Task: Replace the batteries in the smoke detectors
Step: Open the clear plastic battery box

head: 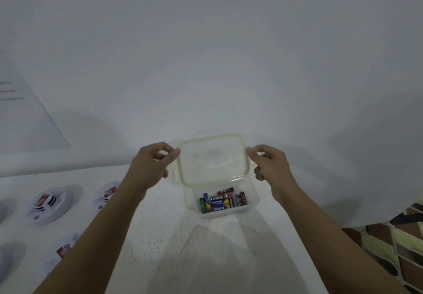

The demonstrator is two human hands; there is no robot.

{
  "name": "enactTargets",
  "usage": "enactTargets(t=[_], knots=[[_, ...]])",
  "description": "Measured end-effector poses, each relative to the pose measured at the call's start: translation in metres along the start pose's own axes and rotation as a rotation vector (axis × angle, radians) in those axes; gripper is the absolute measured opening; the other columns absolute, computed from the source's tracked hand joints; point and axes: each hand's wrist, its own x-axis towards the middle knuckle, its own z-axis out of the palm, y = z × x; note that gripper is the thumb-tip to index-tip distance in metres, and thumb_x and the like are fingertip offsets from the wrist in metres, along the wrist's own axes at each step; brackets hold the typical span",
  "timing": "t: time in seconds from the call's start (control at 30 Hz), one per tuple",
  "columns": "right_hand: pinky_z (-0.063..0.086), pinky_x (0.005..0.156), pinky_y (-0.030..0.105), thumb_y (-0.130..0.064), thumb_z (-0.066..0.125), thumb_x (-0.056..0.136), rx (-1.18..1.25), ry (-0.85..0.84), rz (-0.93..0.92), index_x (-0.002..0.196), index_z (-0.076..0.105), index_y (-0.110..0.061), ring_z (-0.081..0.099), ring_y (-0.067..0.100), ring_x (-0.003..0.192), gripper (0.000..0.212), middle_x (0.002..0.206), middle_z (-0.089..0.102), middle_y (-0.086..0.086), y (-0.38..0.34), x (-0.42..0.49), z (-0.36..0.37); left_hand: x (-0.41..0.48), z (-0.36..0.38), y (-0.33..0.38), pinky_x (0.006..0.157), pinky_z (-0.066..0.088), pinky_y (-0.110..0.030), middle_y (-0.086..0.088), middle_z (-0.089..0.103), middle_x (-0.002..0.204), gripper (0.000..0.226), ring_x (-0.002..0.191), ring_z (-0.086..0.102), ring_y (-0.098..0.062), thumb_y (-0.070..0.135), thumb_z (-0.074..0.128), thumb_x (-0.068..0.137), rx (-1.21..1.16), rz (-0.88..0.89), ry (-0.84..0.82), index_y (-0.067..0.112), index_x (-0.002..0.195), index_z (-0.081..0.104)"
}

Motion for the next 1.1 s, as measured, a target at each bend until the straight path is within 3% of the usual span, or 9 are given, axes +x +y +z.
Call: enactTargets(t=[0.13, 0.27, 0.33, 0.43, 0.57, 0.7, 0.8, 0.93, 1.1], knots=[[0.059, 0.069, 0.032, -0.023, 0.072, 0.092, 0.112, -0.009, -0.047, 0.093, 0.075, -0.010, 0.067, 0.021, 0.060, 0.013, 0.073, 0.059, 0.009, -0.013, 0.023, 0.013, 0.022, -0.007, 0.010, 0.054, 0.047, -0.026, -0.005, 0.072, 0.088, 0.020, 0.061, 0.076, -0.024, 0.032, 0.068, 0.095, -0.064, 0.004, 0.014, 0.015, 0.086, 0.070], [0.060, 0.088, 0.038, -0.004, 0.062, 0.096, 0.318, -0.081, 0.044, 0.102, 0.069, 0.005, 0.074, 0.035, 0.090, 0.012, 0.095, 0.066, 0.018, -0.004, 0.050, 0.024, 0.043, 0.012, -0.006, 0.084, 0.061, -0.036, -0.022, 0.073, 0.101, 0.033, 0.087, 0.077, -0.030, 0.029, 0.070, 0.093, -0.434, -0.134, 0.038, -0.004, 0.094, 0.069], [0.059, 0.090, 0.040, 0.006, 0.052, 0.096, 0.425, -0.073, 0.121, 0.098, 0.067, 0.006, 0.072, 0.037, 0.094, 0.015, 0.096, 0.065, 0.018, 0.002, 0.060, 0.028, 0.050, 0.024, -0.020, 0.089, 0.059, -0.037, -0.021, 0.072, 0.099, 0.040, 0.093, 0.076, -0.033, 0.032, 0.070, 0.093, -0.545, -0.196, 0.060, -0.007, 0.091, 0.068], [0.057, 0.081, 0.039, -0.002, 0.042, 0.096, 0.500, -0.045, 0.220, 0.088, 0.066, 0.004, 0.067, 0.033, 0.087, 0.026, 0.093, 0.064, 0.016, 0.014, 0.072, 0.033, 0.058, 0.039, -0.042, 0.093, 0.059, -0.040, -0.023, 0.073, 0.097, 0.017, 0.104, 0.070, -0.040, 0.014, 0.079, 0.085, -0.490, -0.224, 0.119, 0.000, 0.079, 0.072], [0.058, 0.083, 0.038, -0.005, 0.061, 0.091, 0.192, -0.041, 0.182, 0.101, 0.071, 0.000, 0.067, 0.029, 0.099, 0.014, 0.107, 0.069, 0.013, 0.037, 0.089, 0.036, 0.066, 0.053, -0.065, 0.097, 0.056, -0.046, -0.013, 0.064, 0.117, 0.030, 0.111, 0.061, -0.026, 0.009, 0.092, 0.069, -0.279, -0.267, 0.128, 0.016, 0.093, 0.075], [0.056, 0.092, 0.037, 0.005, 0.066, 0.084, -0.176, -0.003, 0.115, 0.110, 0.071, -0.006, 0.065, 0.025, 0.103, 0.029, 0.118, 0.068, 0.011, 0.055, 0.097, 0.037, 0.069, 0.065, -0.077, 0.078, 0.053, -0.033, -0.004, 0.070, 0.104, 0.037, 0.097, 0.065, -0.020, 0.016, 0.093, 0.068, -0.099, -0.255, 0.092, 0.016, 0.099, 0.073], [0.051, 0.085, 0.030, 0.002, 0.064, 0.086, -0.267, -0.033, 0.123, 0.116, 0.070, -0.003, 0.062, 0.022, 0.100, 0.031, 0.120, 0.067, 0.013, 0.063, 0.098, 0.037, 0.069, 0.069, -0.082, 0.074, 0.053, -0.031, -0.003, 0.072, 0.097, 0.038, 0.086, 0.065, -0.017, 0.017, 0.093, 0.068, 0.008, -0.273, 0.079, 0.013, 0.100, 0.073], [0.048, 0.099, 0.033, -0.006, 0.064, 0.089, -0.343, -0.049, 0.143, 0.124, 0.067, -0.006, 0.059, 0.022, 0.114, 0.034, 0.130, 0.064, 0.011, 0.065, 0.090, 0.034, 0.067, 0.071, -0.086, 0.059, 0.048, -0.024, -0.008, 0.071, 0.105, 0.034, 0.087, 0.064, -0.022, 0.013, 0.089, 0.074, 0.061, -0.267, 0.040, 0.012, 0.103, 0.071], [0.035, 0.092, 0.015, -0.012, 0.062, 0.095, -0.478, 0.037, -0.196, 0.117, 0.069, -0.014, 0.057, 0.016, 0.115, 0.023, 0.126, 0.063, 0.003, 0.045, 0.053, 0.030, 0.051, 0.056, -0.079, 0.081, 0.059, -0.040, -0.004, 0.067, 0.109, 0.016, 0.096, 0.066, -0.023, 0.032, 0.080, 0.085, 0.070, -0.185, 0.073, 0.026, 0.096, 0.071]])
